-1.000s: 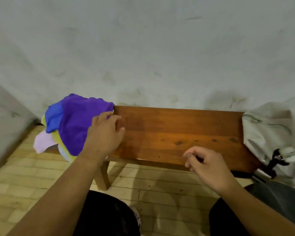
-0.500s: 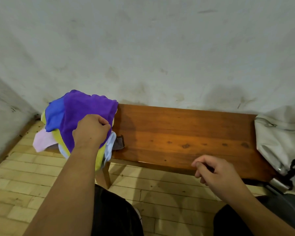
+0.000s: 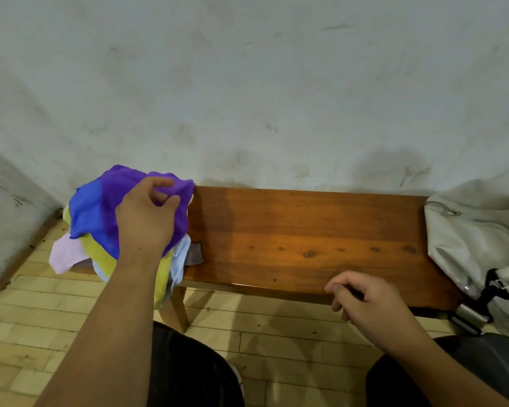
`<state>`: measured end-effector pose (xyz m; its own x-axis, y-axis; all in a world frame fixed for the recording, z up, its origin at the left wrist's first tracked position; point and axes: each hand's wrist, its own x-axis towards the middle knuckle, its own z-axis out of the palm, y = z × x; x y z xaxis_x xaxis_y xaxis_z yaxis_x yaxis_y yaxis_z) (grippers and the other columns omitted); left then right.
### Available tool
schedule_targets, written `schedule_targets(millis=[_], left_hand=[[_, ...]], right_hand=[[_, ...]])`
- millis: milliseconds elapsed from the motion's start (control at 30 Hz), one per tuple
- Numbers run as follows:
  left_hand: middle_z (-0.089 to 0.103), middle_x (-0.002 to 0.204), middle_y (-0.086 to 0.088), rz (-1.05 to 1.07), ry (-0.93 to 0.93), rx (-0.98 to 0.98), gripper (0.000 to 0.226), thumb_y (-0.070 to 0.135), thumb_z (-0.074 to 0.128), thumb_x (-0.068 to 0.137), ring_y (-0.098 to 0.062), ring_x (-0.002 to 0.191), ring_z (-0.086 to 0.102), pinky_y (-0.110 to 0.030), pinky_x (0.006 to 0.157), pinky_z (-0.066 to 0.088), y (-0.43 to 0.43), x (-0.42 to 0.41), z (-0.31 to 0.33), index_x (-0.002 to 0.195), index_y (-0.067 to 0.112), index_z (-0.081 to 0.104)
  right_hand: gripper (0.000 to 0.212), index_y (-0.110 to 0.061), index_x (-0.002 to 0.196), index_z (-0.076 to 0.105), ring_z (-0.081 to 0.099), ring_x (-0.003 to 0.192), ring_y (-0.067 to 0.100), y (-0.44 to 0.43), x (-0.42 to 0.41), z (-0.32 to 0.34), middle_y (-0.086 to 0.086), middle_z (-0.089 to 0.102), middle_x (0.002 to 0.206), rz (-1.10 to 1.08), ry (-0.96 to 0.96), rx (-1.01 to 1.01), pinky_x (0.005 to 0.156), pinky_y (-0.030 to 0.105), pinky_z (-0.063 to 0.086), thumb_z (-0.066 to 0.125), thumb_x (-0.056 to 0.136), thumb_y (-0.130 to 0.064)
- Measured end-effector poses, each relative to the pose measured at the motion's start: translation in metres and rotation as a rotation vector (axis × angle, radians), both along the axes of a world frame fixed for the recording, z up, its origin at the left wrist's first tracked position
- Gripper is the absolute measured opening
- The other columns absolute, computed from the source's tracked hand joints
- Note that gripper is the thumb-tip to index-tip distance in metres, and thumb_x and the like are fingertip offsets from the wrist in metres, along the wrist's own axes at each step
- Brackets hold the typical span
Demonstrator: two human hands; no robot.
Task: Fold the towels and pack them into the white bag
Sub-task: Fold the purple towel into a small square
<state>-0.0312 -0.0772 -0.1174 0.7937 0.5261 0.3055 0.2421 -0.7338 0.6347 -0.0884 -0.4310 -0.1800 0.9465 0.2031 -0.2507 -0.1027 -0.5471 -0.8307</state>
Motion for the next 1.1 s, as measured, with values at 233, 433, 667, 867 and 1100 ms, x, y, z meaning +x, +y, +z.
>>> schedule_targets(millis=[233,433,667,867,1100], left_hand=[[0.064,0.081,0.006,-0.464,0.083,-0.204,0.02,0.019,0.075,0.087,-0.007,0.072,0.058,-0.015,0.071,0.046,-0.08,0.004,-0.017,0.103,0.03,0.069],[0.064,0.084,0.005,-0.833,0.272,-0.43,0.021,0.022,0.076,0.088,-0.013,0.083,0.065,-0.038,0.087,0.054,-0.148,-0.005,-0.034,0.106,0.03,0.068],[0.068,0.108,0.011,-0.984,0.418,-0.565,0.04,0.014,0.068,0.092,-0.001,0.108,0.063,-0.021,0.098,0.049,-0.18,-0.01,-0.029,0.128,0.03,0.058],[0.039,0.14,0.006,-0.828,0.515,-0.022,0.063,0.02,0.068,0.079,-0.018,0.131,0.037,-0.039,0.111,0.038,-0.154,0.011,-0.048,0.135,0.032,0.042],[0.029,0.152,0.004,-0.718,0.616,0.295,0.074,0.049,0.069,0.085,-0.023,0.141,0.029,-0.047,0.11,0.039,-0.14,0.007,-0.065,0.148,0.034,0.033]], right_hand=[[0.013,-0.04,0.101,0.07,0.069,0.08,0.006,0.01,0.003,-0.006,-0.014,0.073,0.088,0.05,0.007,0.061,0.073,0.03,0.06,0.065,0.097,-0.028],[0.05,-0.046,0.126,0.058,0.069,0.092,0.006,0.017,0.004,-0.016,-0.02,0.071,0.106,0.006,-0.044,0.133,0.085,0.034,0.057,0.081,0.082,-0.042],[0.02,-0.034,0.112,0.068,0.069,0.084,0.005,0.006,0.008,-0.016,-0.015,0.073,0.091,-0.142,-0.129,0.086,0.072,0.029,0.059,0.071,0.093,-0.029],[0.016,-0.025,0.098,0.067,0.067,0.056,0.014,-0.007,0.018,-0.006,-0.001,0.071,0.074,-0.508,-0.114,0.247,0.053,0.03,0.053,0.055,0.103,-0.034],[0.029,-0.042,0.114,0.062,0.063,0.111,0.007,-0.023,0.023,-0.005,-0.017,0.067,0.113,-0.675,-0.196,0.286,0.096,0.036,0.053,0.057,0.101,-0.017]])
